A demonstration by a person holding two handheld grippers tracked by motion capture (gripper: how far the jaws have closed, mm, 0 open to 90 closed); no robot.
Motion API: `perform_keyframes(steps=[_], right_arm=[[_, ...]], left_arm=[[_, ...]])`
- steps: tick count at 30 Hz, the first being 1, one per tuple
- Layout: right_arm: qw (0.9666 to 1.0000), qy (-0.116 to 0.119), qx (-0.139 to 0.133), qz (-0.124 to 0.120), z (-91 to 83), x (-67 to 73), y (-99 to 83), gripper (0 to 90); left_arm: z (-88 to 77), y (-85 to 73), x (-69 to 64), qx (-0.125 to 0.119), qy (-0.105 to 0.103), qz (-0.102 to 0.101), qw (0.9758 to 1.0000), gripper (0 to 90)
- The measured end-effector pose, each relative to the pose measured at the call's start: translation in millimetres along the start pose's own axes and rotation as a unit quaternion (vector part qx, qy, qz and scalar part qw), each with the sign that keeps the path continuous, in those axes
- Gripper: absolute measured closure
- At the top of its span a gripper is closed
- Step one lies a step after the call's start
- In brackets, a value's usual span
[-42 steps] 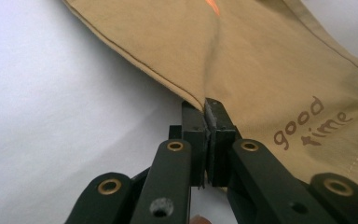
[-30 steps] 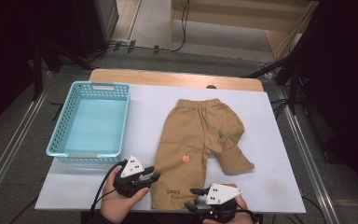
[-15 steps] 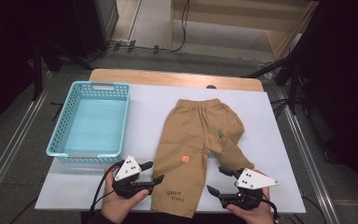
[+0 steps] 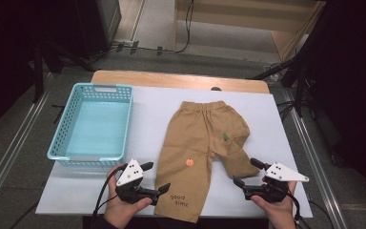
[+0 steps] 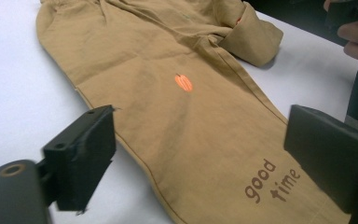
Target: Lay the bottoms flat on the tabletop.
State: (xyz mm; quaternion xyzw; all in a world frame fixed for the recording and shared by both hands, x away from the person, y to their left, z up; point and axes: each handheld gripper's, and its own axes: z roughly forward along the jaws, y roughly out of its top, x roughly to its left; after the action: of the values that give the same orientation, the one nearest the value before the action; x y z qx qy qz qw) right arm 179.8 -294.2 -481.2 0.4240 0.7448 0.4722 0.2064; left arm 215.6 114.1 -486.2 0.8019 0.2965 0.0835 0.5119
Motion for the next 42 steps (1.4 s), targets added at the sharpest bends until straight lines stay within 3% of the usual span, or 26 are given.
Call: perform_keyframes(steps=[3, 8, 12, 15, 17, 21, 30, 37, 42], right_arm=[[0.9999, -0.004, 0.010, 0.011, 3.3, -7.2, -2.8, 0.0], [0.9994, -0.014, 0.022, 0.021, 9.8, -15.1, -6.4, 0.0], [0.9981, -0.035, 0.034, 0.038, 14.0, -24.5, -10.0, 0.2], [0.9974, -0.037, 0.035, 0.051, 16.5, -34.1, -16.2, 13.6], [0.9966, -0.044, 0.044, 0.053, 19.3, -39.1, -20.7, 18.0], [0.9952, -0.045, 0.064, 0.058, 23.5, -42.3, -25.2, 37.7], [0.9974, -0.021, 0.046, 0.051, 13.9, -39.8, -22.9, 73.4], [0.9982, 0.015, 0.039, 0.042, 7.8, -35.5, -20.5, 84.8], [0.9984, 0.026, 0.039, 0.033, 4.5, -29.4, -18.4, 86.6]], left_arm=[[0.3, 0.4, -0.2, 0.001, 0.005, -0.002, 1.0000, 0.0], [-1.2, 0.5, 1.1, -0.003, 0.003, -0.002, 1.0000, 0.0], [-0.5, -0.3, 1.5, 0.000, 0.007, -0.001, 1.0000, 0.0], [0.0, -0.5, 1.7, 0.001, 0.009, -0.001, 1.0000, 0.0], [0.2, -0.6, 1.8, 0.002, 0.009, -0.003, 1.0000, 0.0], [0.8, -0.8, 1.8, 0.004, 0.010, -0.003, 0.9999, 0.0], [1.5, -1.2, 2.2, 0.009, 0.013, -0.002, 0.9999, 0.0], [1.6, -1.5, 2.4, 0.010, 0.012, -0.002, 0.9999, 0.0], [1.8, -1.7, 2.5, 0.010, 0.013, -0.003, 0.9999, 0.0]])
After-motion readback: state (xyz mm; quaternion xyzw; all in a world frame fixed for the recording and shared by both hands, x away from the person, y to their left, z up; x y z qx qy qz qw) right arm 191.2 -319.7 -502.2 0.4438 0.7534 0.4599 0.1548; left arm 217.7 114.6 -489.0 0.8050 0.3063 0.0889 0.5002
